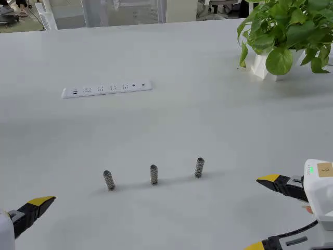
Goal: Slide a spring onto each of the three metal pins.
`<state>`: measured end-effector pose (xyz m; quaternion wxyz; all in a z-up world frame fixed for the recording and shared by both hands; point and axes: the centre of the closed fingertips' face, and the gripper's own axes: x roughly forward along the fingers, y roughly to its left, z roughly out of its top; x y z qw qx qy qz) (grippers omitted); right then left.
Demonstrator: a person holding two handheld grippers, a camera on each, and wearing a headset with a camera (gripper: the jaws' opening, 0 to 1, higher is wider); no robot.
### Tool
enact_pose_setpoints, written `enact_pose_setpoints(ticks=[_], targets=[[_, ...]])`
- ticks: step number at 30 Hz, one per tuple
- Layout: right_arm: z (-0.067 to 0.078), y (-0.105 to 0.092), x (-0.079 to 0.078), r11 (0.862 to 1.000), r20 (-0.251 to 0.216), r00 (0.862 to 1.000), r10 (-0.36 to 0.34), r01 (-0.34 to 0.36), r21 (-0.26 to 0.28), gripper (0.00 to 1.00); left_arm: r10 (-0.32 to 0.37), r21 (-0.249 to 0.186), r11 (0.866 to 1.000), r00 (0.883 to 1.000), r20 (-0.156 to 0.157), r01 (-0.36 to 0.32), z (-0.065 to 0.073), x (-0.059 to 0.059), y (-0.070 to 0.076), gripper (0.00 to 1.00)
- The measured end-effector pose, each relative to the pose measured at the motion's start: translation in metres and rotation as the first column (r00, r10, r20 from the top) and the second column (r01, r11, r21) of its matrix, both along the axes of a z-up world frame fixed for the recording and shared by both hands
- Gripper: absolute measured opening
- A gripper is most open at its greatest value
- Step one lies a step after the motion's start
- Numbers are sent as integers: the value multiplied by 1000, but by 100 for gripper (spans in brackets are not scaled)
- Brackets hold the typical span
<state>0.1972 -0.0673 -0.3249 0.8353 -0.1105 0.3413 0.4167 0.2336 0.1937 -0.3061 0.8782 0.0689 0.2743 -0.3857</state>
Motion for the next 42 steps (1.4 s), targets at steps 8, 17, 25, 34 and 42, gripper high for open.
enact_pose_setpoints(ticks=[8,17,25,34,42], targets=[[0,1,0,1000,3,1000,-5,5,2,99,-2,-3,1000,1000,7,2,2,2,-1,99],[-1,3,-2,1000,1,1000,-7,7,3,99,-2,-5,1000,1000,2,2,-1,2,-1,99],[3,7,-5,1000,7,1000,-26,26,18,99,-6,-15,1000,1000,-8,6,-1,-5,-4,99],[10,9,-6,999,29,999,-46,45,8,99,-37,-7,999,999,-15,36,-3,-5,0,99],[14,8,-3,998,41,997,-59,59,10,99,-50,-7,999,999,-11,50,-2,-3,-6,99]])
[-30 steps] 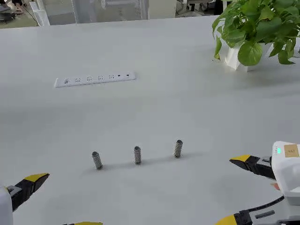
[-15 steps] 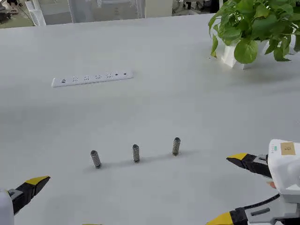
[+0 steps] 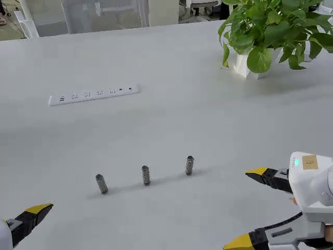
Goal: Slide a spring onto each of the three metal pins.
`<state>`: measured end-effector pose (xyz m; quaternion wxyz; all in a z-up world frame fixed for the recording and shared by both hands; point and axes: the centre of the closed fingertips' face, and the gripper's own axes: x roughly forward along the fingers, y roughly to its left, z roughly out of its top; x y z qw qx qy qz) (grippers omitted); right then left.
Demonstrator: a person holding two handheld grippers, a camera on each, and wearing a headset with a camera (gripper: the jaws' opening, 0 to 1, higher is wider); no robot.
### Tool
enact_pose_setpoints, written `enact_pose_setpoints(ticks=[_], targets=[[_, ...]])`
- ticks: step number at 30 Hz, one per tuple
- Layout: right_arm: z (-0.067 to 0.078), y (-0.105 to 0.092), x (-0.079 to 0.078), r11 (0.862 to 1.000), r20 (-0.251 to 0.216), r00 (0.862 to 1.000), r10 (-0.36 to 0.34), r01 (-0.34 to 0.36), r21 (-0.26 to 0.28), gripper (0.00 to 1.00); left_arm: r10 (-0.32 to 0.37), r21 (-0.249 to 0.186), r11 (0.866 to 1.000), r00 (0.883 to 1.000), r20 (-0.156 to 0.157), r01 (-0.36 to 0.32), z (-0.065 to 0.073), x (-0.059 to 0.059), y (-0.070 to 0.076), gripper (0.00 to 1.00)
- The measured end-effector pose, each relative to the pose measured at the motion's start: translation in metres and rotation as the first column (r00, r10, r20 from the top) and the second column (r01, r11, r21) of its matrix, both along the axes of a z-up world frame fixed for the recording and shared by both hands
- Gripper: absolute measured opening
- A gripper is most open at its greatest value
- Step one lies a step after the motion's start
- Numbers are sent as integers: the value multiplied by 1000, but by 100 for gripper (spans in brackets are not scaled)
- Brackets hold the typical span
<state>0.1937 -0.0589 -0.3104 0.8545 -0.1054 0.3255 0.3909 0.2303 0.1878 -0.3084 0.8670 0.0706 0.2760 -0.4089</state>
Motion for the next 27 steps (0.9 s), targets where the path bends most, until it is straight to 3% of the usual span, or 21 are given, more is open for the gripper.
enact_pose_setpoints(ticks=[10,14,27], targets=[[2,-8,5,999,26,999,-21,22,-31,99,8,8,1000,1000,-2,-8,-2,3,1,99],[9,-5,7,999,51,998,-42,42,-8,99,15,12,1000,1000,-6,-15,-5,7,3,99],[6,-5,1,999,48,997,-53,53,1,99,42,3,999,999,29,-42,7,13,12,99]])
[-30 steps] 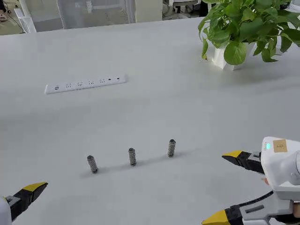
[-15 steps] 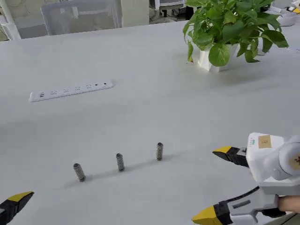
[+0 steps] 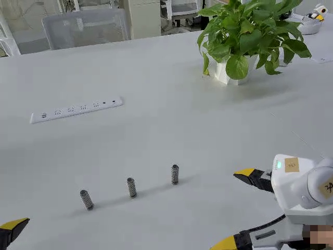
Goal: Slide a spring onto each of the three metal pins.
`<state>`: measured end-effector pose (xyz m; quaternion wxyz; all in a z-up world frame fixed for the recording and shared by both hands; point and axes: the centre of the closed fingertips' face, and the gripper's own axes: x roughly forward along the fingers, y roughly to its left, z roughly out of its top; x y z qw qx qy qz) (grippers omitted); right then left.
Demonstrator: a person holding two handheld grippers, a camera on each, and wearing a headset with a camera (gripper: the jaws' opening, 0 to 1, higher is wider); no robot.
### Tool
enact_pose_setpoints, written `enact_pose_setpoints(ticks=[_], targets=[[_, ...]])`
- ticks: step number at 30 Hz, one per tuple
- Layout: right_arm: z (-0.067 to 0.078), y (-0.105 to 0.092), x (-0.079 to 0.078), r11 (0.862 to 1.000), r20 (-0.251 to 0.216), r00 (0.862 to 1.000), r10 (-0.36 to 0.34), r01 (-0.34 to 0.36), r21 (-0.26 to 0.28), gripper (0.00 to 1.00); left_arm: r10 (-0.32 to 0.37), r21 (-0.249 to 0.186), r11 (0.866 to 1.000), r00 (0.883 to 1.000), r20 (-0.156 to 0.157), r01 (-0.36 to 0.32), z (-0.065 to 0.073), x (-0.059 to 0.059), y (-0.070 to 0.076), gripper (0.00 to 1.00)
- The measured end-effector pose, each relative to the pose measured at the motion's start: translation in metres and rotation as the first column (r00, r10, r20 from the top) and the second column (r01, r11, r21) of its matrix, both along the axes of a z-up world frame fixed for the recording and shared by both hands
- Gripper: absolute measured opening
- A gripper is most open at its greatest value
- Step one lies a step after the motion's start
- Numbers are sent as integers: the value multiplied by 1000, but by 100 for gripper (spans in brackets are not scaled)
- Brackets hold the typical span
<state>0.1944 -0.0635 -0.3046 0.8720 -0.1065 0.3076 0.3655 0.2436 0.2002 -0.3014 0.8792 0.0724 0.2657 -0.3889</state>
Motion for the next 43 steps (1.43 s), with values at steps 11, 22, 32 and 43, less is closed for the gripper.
enact_pose_setpoints(ticks=[11,22,32,43], targets=[[1,-2,0,1000,8,1000,-18,18,15,99,14,3,1000,1000,1,-14,1,-5,3,99],[-1,0,-2,999,7,1000,-24,24,26,99,16,4,1000,1000,4,-16,4,-8,3,99],[-4,3,-1,999,3,1000,-23,23,26,99,20,0,1000,1000,5,-20,5,-10,3,99],[-5,4,0,999,-4,1000,-22,22,27,99,14,-2,1000,1000,0,-14,4,-9,2,99]])
